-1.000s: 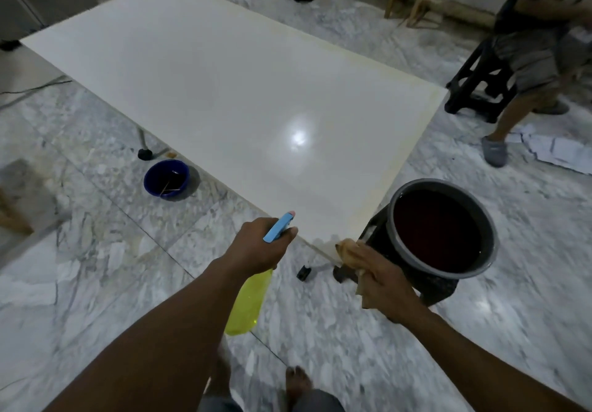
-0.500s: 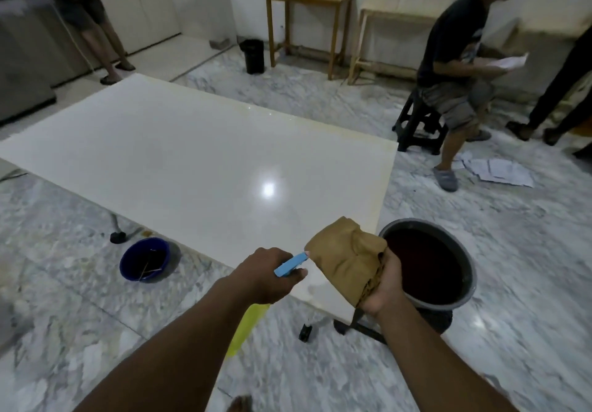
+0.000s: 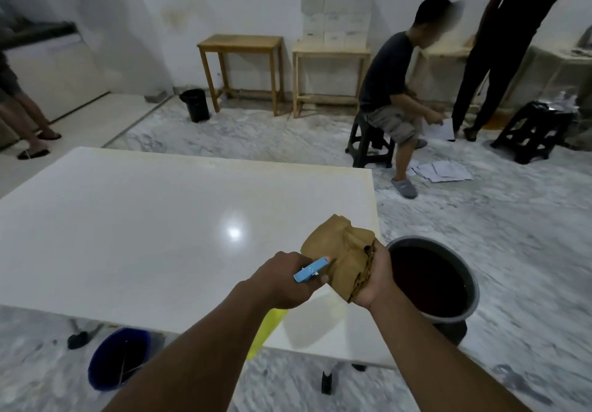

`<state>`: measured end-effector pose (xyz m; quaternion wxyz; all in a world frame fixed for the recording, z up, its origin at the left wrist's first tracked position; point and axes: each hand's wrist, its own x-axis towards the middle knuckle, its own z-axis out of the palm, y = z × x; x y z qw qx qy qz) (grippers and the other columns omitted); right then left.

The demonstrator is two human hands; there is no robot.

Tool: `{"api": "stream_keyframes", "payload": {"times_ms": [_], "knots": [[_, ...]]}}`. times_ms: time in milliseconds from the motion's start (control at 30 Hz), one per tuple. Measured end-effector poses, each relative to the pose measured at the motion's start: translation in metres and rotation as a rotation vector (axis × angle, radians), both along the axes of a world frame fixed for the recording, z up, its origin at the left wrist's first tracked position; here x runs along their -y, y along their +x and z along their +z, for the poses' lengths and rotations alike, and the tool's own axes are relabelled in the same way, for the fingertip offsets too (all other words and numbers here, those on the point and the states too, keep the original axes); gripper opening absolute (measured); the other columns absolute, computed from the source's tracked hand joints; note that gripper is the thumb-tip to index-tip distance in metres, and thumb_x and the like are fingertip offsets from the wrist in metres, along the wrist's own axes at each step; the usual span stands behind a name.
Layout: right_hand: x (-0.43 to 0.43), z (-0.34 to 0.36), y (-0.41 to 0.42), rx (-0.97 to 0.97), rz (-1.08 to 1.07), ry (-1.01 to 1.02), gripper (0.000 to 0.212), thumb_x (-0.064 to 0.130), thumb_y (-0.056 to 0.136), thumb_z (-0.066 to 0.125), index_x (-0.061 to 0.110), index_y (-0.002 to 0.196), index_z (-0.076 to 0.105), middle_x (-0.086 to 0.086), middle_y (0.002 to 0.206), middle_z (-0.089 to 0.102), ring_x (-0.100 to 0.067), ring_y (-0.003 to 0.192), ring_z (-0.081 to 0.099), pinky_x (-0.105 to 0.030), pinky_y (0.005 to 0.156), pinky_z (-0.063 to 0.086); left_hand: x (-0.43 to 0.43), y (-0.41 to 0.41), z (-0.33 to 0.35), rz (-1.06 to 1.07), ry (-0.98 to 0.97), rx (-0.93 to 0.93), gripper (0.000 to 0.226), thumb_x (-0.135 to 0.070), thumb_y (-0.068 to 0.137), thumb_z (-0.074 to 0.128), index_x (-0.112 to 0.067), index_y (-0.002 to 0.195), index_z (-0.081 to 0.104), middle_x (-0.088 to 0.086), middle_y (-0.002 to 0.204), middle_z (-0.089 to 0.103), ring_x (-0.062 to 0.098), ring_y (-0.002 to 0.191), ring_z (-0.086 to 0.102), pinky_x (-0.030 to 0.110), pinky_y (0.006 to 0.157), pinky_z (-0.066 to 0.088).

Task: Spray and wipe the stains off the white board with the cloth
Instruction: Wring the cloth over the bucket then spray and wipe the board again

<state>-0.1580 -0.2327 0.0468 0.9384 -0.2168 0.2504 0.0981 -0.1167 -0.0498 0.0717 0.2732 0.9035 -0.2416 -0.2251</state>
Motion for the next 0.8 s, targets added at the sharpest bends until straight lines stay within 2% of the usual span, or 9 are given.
{"api": "stream_keyframes", "payload": {"times_ms": [100,267,367,433,533,600,667,800], "knots": [[-0.006,0.005,0.009,0.0,-0.034,0.0,0.036,0.037,0.091,0.054,0.008,0.105,0.069,-0.011,0.106,0.068,-0.028,0.097,0.066,-0.039,0.087,0.055,-0.007,0.013,0.004,-0.025,-0.002,-0.003,0.038,-0.051,0.099,0.064,-0.014,0.088,0.067,0.011,0.081,0.071,0.021,0.065,0.065,0.051,0.079,0.061],[-0.011,0.007,0.019,-0.002,-0.069,-0.03,0.039,0.039,0.091,0.054,0.007,0.096,0.074,-0.012,0.1,0.071,-0.03,0.093,0.069,-0.04,0.084,0.055,-0.016,0.029,0.002,-0.059,0.0,0.002,0.038,-0.052,0.099,0.062,-0.016,0.088,0.066,0.011,0.089,0.074,0.033,0.078,0.074,0.05,0.08,0.062],[-0.014,0.004,0.021,-0.019,-0.085,-0.024,0.036,0.038,0.092,0.054,0.007,0.094,0.073,-0.011,0.097,0.071,-0.028,0.09,0.069,-0.039,0.083,0.054,-0.016,0.037,-0.002,-0.077,0.018,0.022,0.036,-0.053,0.098,0.062,-0.026,0.076,0.061,0.006,0.08,0.071,0.028,0.071,0.07,0.04,0.071,0.058],[-0.014,0.001,0.024,-0.039,-0.097,-0.02,0.034,0.037,0.09,0.056,0.008,0.094,0.073,-0.01,0.097,0.07,-0.027,0.091,0.067,-0.039,0.088,0.052,-0.013,0.042,-0.004,-0.085,0.053,0.025,0.037,-0.056,0.097,0.061,-0.028,0.072,0.058,-0.001,0.072,0.066,0.023,0.066,0.065,0.036,0.068,0.055],[-0.012,0.002,0.024,-0.049,-0.098,-0.045,0.039,0.04,0.091,0.056,0.007,0.089,0.077,-0.012,0.095,0.071,-0.028,0.089,0.067,-0.039,0.091,0.05,-0.009,0.05,-0.007,-0.109,0.044,-0.003,0.037,-0.058,0.096,0.061,-0.029,0.073,0.057,0.002,0.075,0.069,0.027,0.071,0.073,0.041,0.076,0.061],[-0.008,0.006,0.024,-0.086,-0.086,-0.103,0.042,0.041,0.093,0.054,0.007,0.085,0.078,-0.012,0.091,0.072,-0.028,0.085,0.069,-0.037,0.084,0.054,-0.006,0.057,-0.009,-0.114,0.017,-0.027,0.036,-0.058,0.096,0.062,-0.028,0.076,0.058,0.005,0.078,0.07,0.03,0.075,0.075,0.048,0.08,0.064],[0.001,0.007,0.028,-0.133,-0.061,-0.115,0.034,0.037,0.091,0.057,0.008,0.085,0.075,-0.008,0.089,0.069,-0.023,0.083,0.065,-0.034,0.08,0.056,0.0,0.064,-0.012,-0.102,0.0,-0.044,0.041,-0.057,0.096,0.062,-0.018,0.086,0.065,0.01,0.082,0.072,0.032,0.077,0.075,0.051,0.081,0.063],[0.034,-0.012,0.049,-0.246,-0.017,-0.127,0.019,0.036,0.084,0.065,0.017,0.089,0.064,0.003,0.089,0.056,-0.014,0.08,0.056,-0.024,0.081,0.047,0.02,0.083,-0.019,-0.065,-0.022,-0.063,0.046,-0.053,0.099,0.063,-0.008,0.107,0.07,0.016,0.091,0.076,0.031,0.072,0.077,0.046,0.08,0.065]]}}
